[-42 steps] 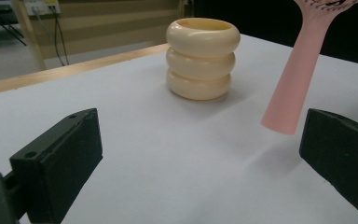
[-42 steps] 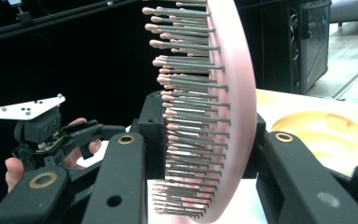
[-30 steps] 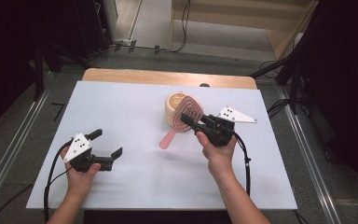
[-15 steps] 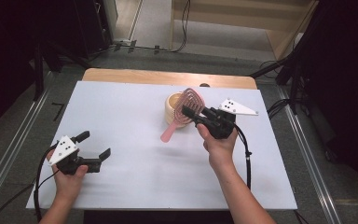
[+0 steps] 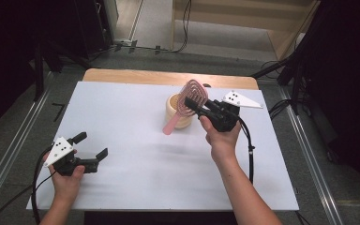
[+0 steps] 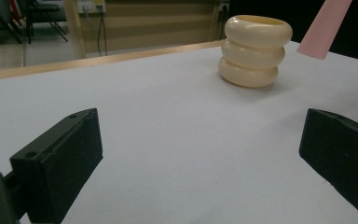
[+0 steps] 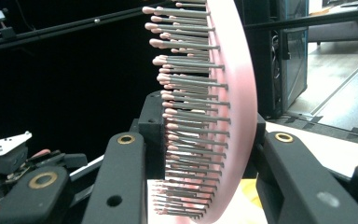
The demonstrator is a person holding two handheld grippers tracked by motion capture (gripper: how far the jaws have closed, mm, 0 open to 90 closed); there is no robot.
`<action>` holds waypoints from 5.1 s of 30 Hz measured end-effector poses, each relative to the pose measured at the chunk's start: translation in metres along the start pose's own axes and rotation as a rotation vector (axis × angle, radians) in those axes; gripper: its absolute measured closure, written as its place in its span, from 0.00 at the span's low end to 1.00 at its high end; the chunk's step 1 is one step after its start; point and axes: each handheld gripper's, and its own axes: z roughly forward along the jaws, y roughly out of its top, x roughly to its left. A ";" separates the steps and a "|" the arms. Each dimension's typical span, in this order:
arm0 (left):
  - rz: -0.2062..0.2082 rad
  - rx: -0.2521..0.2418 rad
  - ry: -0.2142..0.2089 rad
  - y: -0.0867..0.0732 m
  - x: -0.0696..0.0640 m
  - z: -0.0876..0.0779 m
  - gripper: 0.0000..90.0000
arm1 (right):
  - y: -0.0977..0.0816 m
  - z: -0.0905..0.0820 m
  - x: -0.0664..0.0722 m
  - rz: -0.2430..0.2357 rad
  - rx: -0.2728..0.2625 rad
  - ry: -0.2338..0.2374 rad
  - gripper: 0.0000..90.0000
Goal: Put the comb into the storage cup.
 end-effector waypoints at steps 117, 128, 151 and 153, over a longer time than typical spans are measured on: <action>0.019 0.006 -0.025 -0.001 -0.001 0.002 0.00 | -0.016 0.053 -0.068 -0.020 0.023 -0.209 0.69; 0.018 0.004 -0.025 -0.002 -0.001 0.002 0.00 | -0.027 0.055 -0.073 0.015 0.039 -0.219 0.69; 0.017 0.007 -0.021 -0.002 -0.001 0.002 0.00 | -0.040 0.044 -0.088 0.090 0.066 -0.243 0.63; 0.016 0.007 -0.020 -0.002 -0.001 0.002 0.00 | -0.042 0.045 -0.089 0.091 0.085 -0.233 0.61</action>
